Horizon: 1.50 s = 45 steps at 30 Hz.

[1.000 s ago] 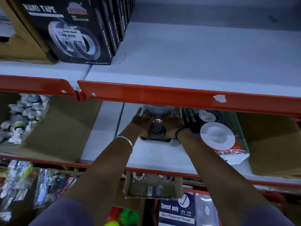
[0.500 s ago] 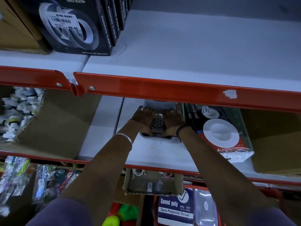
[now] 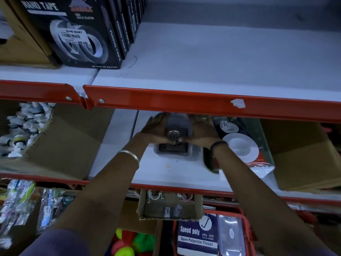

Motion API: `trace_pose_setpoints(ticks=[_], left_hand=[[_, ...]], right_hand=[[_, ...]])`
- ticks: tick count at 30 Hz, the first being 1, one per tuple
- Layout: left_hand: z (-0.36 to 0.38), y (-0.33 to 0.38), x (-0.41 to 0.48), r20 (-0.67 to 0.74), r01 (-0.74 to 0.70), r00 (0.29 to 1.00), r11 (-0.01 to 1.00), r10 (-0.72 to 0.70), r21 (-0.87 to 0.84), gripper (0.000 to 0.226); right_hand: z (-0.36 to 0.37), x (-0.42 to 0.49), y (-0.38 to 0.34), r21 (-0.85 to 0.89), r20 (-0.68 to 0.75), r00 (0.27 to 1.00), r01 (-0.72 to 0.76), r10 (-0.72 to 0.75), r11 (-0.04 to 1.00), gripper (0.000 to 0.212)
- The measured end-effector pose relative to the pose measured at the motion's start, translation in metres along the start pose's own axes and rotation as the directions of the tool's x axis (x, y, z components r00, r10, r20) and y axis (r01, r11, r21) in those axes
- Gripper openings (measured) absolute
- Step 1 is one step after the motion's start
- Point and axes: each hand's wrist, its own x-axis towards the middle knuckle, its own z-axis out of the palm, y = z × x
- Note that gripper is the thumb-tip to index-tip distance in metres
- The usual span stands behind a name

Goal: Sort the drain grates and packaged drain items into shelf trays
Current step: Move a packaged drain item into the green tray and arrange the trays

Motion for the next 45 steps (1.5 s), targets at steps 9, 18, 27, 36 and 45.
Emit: trace_pose_setpoints(ticks=[9, 18, 27, 36, 45], left_hand=[[0.036, 0.142, -0.051, -0.047, 0.163, 0.967, 0.754, -0.249, -0.636, 0.019], [0.089, 0.203, -0.032, 0.104, 0.303, 0.947, 0.738, -0.304, -0.602, 0.059], [0.087, 0.201, -0.019, -0.065, 0.185, 0.968, 0.862, -0.244, -0.471, 0.065], [0.052, 0.117, -0.092, -0.122, 0.358, 0.923, 0.931, -0.364, -0.069, 0.056], [0.063, 0.099, -0.088, -0.098, 0.191, 0.980, 0.964, -0.175, 0.184, 0.048]], right_hand=[[-0.033, -0.122, 0.119, 0.330, -0.165, 0.847, -0.435, 0.505, 0.838, 0.071], [-0.007, -0.138, 0.121, 0.609, 0.097, 0.852, -0.459, 0.514, 0.647, 0.050], [-0.006, -0.126, 0.116, 0.337, -0.124, 0.775, -0.554, 0.619, 0.761, 0.075], [0.025, -0.195, 0.077, -0.168, -0.496, 0.863, -0.202, 0.094, 0.965, 0.041], [0.033, -0.176, 0.070, -0.405, -0.392, 0.920, -0.178, 0.006, 0.897, 0.033]])
